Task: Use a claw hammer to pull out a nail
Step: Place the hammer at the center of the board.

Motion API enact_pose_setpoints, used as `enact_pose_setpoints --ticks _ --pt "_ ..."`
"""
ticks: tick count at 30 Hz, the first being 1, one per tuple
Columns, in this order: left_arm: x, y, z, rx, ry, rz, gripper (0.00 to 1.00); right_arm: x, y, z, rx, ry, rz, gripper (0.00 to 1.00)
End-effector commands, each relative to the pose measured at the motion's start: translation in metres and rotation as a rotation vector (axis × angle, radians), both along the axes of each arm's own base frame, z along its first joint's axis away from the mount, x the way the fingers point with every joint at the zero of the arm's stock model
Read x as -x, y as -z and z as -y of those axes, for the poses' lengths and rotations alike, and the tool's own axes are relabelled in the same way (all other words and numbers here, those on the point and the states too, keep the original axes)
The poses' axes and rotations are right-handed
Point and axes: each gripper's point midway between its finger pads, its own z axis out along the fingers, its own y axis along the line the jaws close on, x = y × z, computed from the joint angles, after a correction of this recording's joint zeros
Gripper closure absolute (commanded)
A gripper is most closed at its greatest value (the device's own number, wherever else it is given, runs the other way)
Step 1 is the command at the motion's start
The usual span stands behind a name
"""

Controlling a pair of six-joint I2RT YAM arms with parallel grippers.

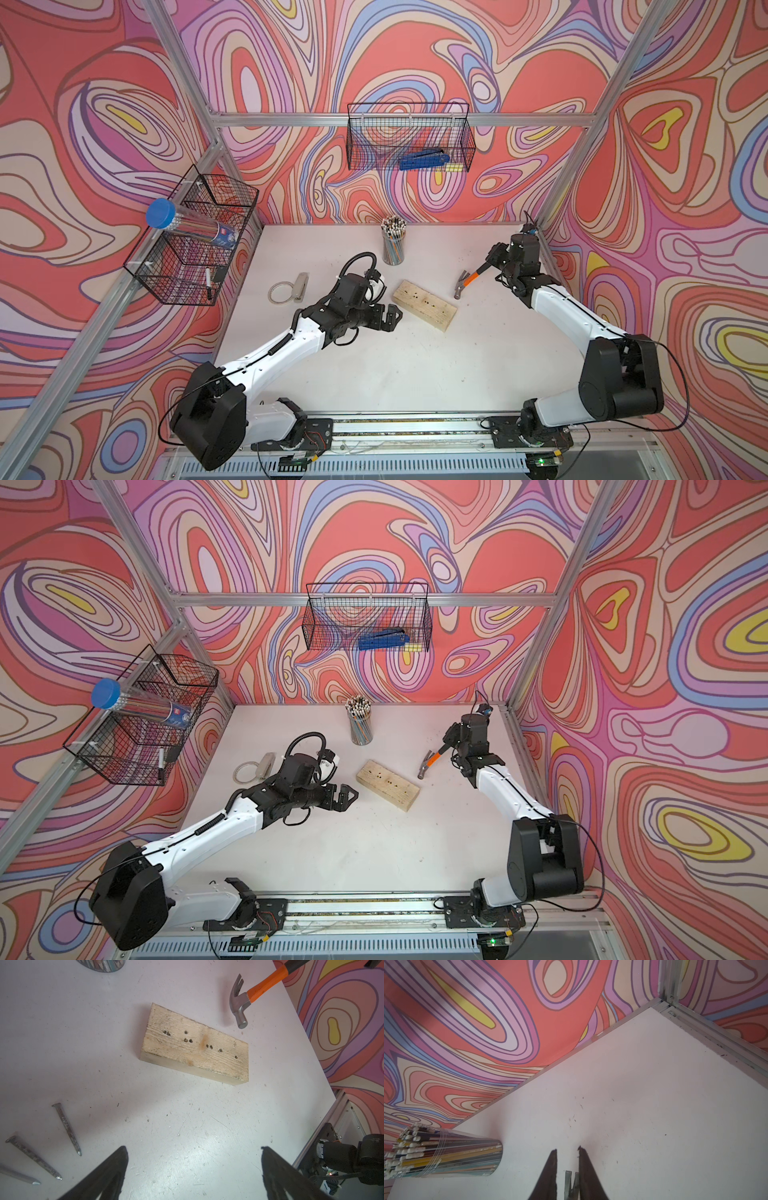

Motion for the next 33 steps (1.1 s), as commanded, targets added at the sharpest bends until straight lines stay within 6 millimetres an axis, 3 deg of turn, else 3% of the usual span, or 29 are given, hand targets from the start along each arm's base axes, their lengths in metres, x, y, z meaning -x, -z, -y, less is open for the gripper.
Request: enact_pose_setpoints --ticks 1,14,18,29,33 --pt "0.002 -0.008 0.002 0.029 0.008 0.027 0.00 -0.014 -0.032 0.006 -0.071 0.031 0.160 1.00" --pt "-0.001 -0.003 0.011 0.058 0.020 0.008 0.00 0.007 0.010 0.030 -0.138 0.130 0.158 1.00" --pt "-0.002 0.000 0.014 0.056 0.026 -0.003 0.00 0.019 0.029 0.034 -0.173 0.145 0.115 0.75" --pt "-0.004 0.007 0.016 0.051 0.026 -0.019 0.00 0.051 0.080 0.038 -0.229 0.173 0.022 0.55" --pt "-0.003 0.008 0.017 0.053 0.030 -0.022 0.00 0.059 0.094 0.042 -0.233 0.193 -0.008 0.53"
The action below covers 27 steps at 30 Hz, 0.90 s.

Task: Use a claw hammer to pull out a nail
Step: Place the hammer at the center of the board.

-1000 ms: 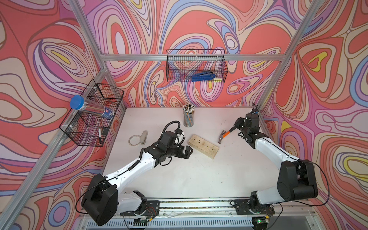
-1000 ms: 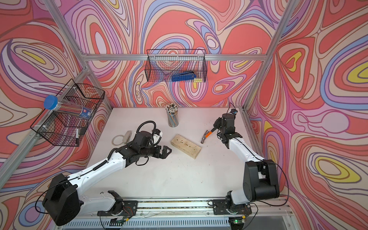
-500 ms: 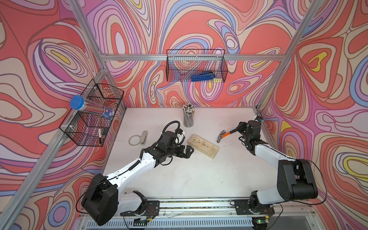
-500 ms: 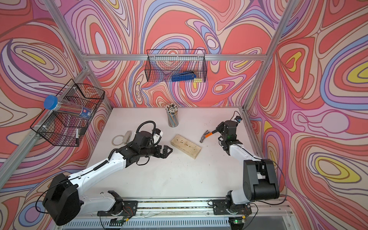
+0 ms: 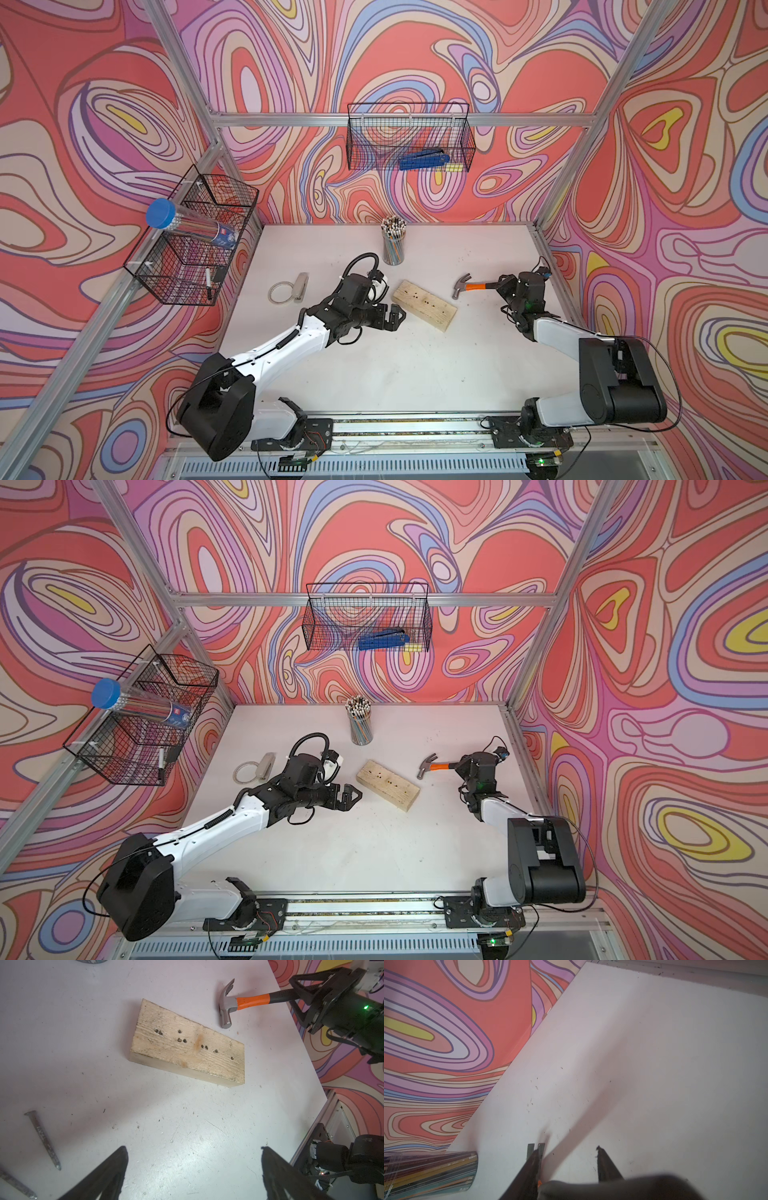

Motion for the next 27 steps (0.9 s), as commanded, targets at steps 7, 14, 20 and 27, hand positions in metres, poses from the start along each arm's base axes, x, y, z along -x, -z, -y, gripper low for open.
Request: enact_pose_setpoints --ticks 7,14,20,27 --pt "0.001 0.003 0.005 0.018 0.006 -0.004 0.00 0.009 0.011 0.011 -0.020 0.041 -0.006 0.48" --pt "0.001 0.006 0.005 0.019 0.003 -0.011 0.00 0.014 0.030 0.017 -0.036 0.066 -0.045 0.47" --pt "-0.001 0.008 0.003 0.009 -0.009 -0.008 0.00 0.017 0.041 0.016 -0.043 0.064 -0.071 0.46" --pt "-0.021 0.012 -0.027 -0.118 -0.175 0.035 0.00 0.007 0.012 0.011 0.058 -0.041 -0.097 0.02"
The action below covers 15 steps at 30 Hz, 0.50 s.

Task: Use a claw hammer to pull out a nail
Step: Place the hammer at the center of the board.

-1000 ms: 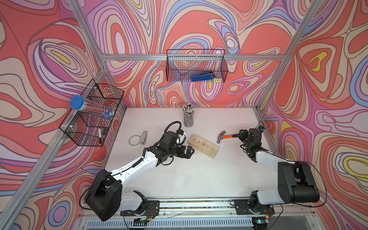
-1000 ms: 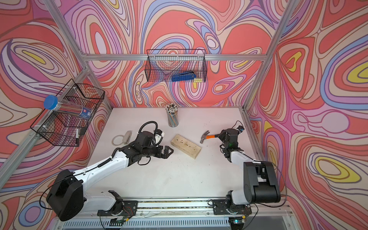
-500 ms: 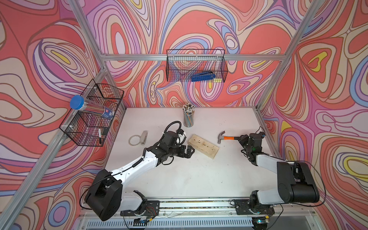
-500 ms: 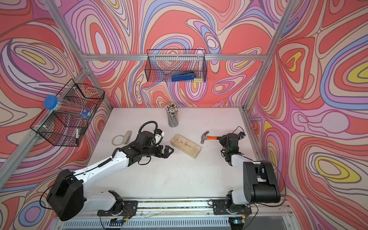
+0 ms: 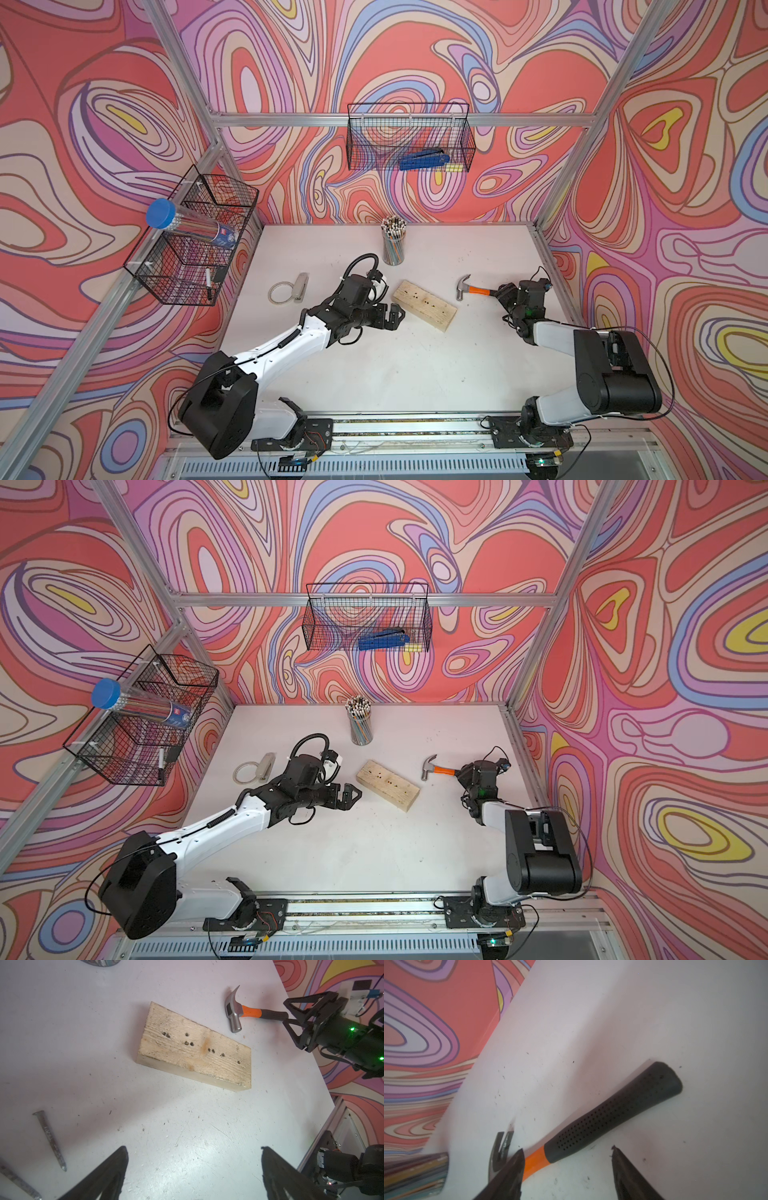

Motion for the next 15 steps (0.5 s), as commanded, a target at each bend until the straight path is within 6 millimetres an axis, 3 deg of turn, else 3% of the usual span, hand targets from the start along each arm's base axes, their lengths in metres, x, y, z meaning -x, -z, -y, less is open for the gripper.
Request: enact_pose_setpoints --ticks 1,7,11,15 --pt "-0.016 0.004 -0.025 -0.111 -0.132 0.032 0.00 -0.008 -0.027 -0.001 0.076 -0.074 -0.001 0.02" --pt "-0.054 -0.015 -0.084 -0.172 -0.329 0.140 0.00 -0.017 -0.050 0.001 0.233 -0.140 -0.044 0.02" --pt "-0.076 -0.032 -0.138 -0.294 -0.447 0.247 0.00 -0.021 -0.059 0.006 0.439 -0.131 -0.086 0.02" --pt "-0.089 -0.032 -0.194 -0.370 -0.570 0.265 0.00 -0.023 -0.082 -0.007 0.616 -0.172 0.035 0.02"
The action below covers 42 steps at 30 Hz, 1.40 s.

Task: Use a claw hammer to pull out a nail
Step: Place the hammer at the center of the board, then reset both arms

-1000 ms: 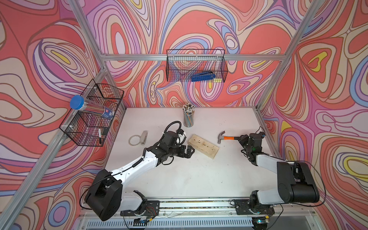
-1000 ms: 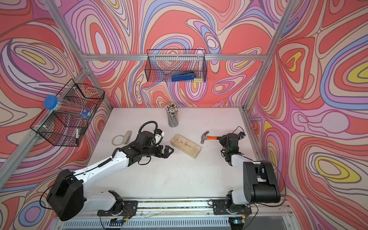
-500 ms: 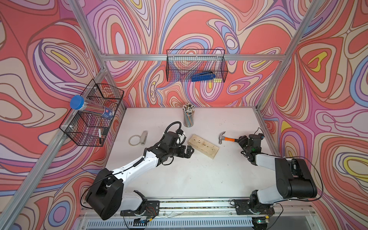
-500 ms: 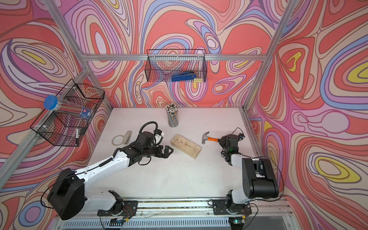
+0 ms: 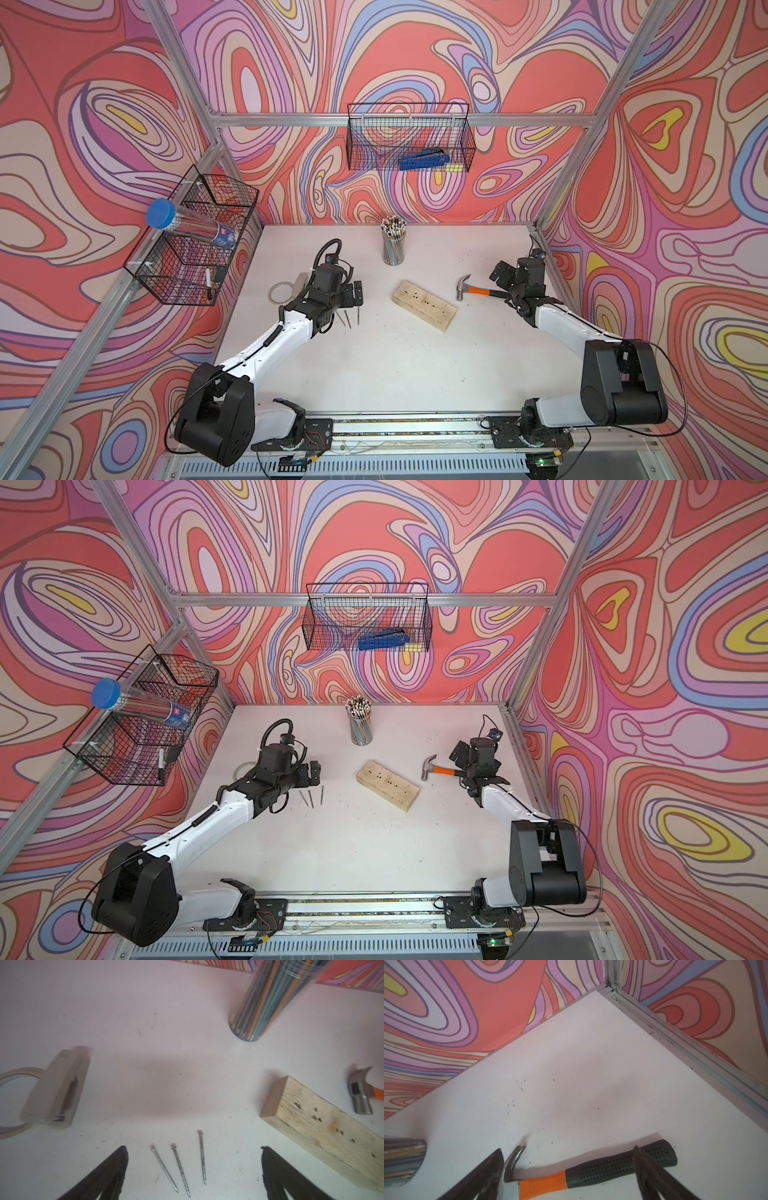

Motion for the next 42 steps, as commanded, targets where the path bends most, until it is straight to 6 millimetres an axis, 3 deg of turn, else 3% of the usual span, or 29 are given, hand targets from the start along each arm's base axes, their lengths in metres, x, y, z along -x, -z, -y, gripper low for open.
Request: enact_pose_setpoints --ticks 1,7,13,16,19,22,28,32,34,35,42 --pt "-0.015 -0.018 -0.050 -0.129 -0.103 0.103 0.00 0.006 -0.018 0.005 0.231 -0.008 0.065 0.02" --pt "-0.025 -0.004 -0.087 -0.348 -0.157 0.285 0.00 0.001 -0.004 0.017 0.348 0.024 0.050 0.02" --pt "-0.024 0.032 -0.112 -0.303 -0.226 0.312 0.00 -0.015 0.022 0.004 0.336 -0.049 0.072 0.02" --pt "-0.022 0.046 -0.122 -0.251 -0.254 0.317 0.00 -0.013 0.022 0.007 0.352 -0.032 0.115 0.02" --pt "-0.025 0.053 -0.114 -0.227 -0.191 0.302 0.00 -0.016 0.029 0.013 0.323 -0.025 0.107 0.02" --pt "-0.019 0.054 -0.115 -0.226 -0.199 0.398 0.00 -0.013 0.034 0.018 0.278 -0.033 0.122 0.02" --pt "-0.018 0.059 -0.115 -0.228 -0.204 0.337 0.00 -0.004 0.025 0.016 0.291 -0.046 0.200 0.02" --pt "-0.018 0.058 -0.113 -0.249 -0.204 0.351 0.00 0.007 0.023 0.000 0.341 -0.098 0.326 0.02" --pt "-0.018 0.056 -0.110 -0.253 -0.191 0.371 0.00 0.010 0.033 -0.004 0.316 -0.115 0.256 0.02" --pt "-0.020 0.055 -0.107 -0.251 -0.172 0.375 0.00 0.009 0.025 -0.004 0.347 -0.107 0.301 0.02" --pt "-0.022 0.059 -0.107 -0.247 -0.168 0.348 0.00 0.003 0.030 -0.015 0.371 -0.150 0.271 0.02"
